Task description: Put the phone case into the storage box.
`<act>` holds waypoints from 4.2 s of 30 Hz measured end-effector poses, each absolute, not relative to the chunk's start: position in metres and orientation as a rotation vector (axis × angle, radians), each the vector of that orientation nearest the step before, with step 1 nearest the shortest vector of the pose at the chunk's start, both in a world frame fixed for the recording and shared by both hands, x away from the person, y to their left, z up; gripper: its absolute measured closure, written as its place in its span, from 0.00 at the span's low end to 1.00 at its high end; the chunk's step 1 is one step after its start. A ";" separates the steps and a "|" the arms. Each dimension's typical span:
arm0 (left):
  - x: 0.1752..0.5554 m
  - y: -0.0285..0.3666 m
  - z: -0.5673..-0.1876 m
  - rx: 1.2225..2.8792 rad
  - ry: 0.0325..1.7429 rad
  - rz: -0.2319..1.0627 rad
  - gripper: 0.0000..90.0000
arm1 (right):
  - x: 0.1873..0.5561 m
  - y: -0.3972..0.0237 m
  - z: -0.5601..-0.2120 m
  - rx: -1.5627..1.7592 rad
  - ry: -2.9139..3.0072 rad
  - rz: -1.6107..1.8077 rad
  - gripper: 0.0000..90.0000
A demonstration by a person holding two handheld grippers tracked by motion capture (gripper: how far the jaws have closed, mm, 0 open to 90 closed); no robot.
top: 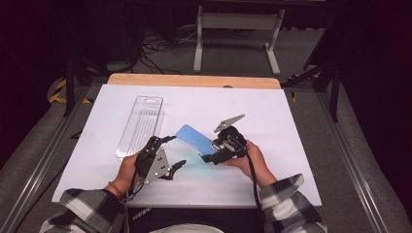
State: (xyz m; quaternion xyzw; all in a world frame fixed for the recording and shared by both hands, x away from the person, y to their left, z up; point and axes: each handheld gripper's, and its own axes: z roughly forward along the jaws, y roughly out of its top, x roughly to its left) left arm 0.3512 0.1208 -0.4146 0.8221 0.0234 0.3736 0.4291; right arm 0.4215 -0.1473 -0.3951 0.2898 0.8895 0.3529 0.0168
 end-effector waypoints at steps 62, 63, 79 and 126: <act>0.327 0.080 -0.439 2.154 -0.278 1.417 0.58 | 0.413 -0.132 -0.396 0.848 2.800 1.069 0.20; 0.327 0.080 -0.439 2.154 -0.278 1.417 0.59 | 0.413 -0.132 -0.396 0.848 2.800 1.069 0.20; 0.325 0.069 -0.444 2.171 -0.388 1.558 0.70 | 0.412 -0.131 -0.395 0.850 2.789 1.068 0.20; 0.320 0.068 -0.446 2.182 -0.454 1.662 0.90 | 0.407 -0.126 -0.390 0.839 2.788 1.131 0.19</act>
